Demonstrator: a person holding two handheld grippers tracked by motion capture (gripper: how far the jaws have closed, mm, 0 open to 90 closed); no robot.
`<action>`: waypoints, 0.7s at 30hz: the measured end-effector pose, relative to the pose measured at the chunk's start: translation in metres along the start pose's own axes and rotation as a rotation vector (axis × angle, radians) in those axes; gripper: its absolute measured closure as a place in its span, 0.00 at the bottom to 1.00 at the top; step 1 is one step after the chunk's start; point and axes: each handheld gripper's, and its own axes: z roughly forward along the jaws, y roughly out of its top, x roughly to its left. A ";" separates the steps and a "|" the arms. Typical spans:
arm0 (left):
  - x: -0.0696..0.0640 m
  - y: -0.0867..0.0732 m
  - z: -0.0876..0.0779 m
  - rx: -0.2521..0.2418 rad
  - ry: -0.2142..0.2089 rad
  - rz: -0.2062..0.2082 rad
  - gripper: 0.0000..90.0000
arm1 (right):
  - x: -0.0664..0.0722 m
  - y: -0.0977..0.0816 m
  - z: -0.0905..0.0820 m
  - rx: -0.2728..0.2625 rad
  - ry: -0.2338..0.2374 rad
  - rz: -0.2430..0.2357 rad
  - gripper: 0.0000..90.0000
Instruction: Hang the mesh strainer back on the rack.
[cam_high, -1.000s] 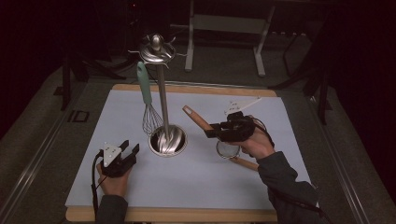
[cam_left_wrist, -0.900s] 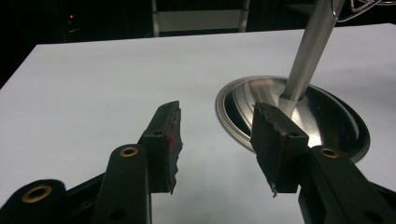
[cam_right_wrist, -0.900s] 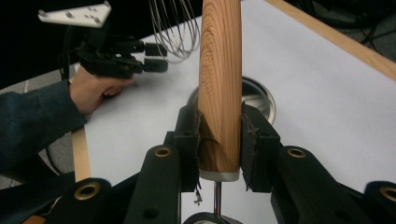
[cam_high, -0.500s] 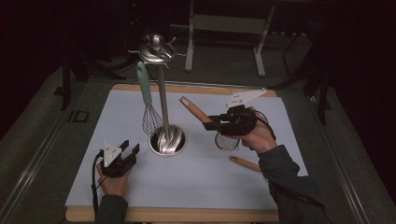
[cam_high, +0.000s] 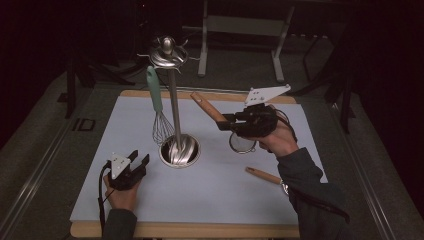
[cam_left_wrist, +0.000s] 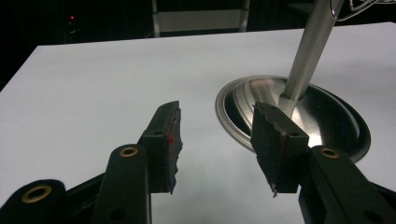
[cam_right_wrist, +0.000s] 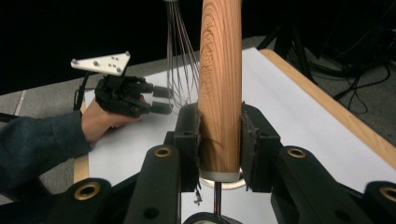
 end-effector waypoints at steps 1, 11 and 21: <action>0.000 0.000 0.000 0.000 0.000 0.000 0.59 | 0.000 0.001 -0.001 -0.006 0.000 -0.002 0.79; 0.000 0.000 0.000 0.001 0.000 0.000 0.59 | 0.005 0.022 -0.013 -0.084 0.031 -0.024 0.79; 0.000 0.000 0.000 0.002 0.000 0.002 0.59 | 0.012 0.037 -0.020 -0.150 0.043 -0.052 0.79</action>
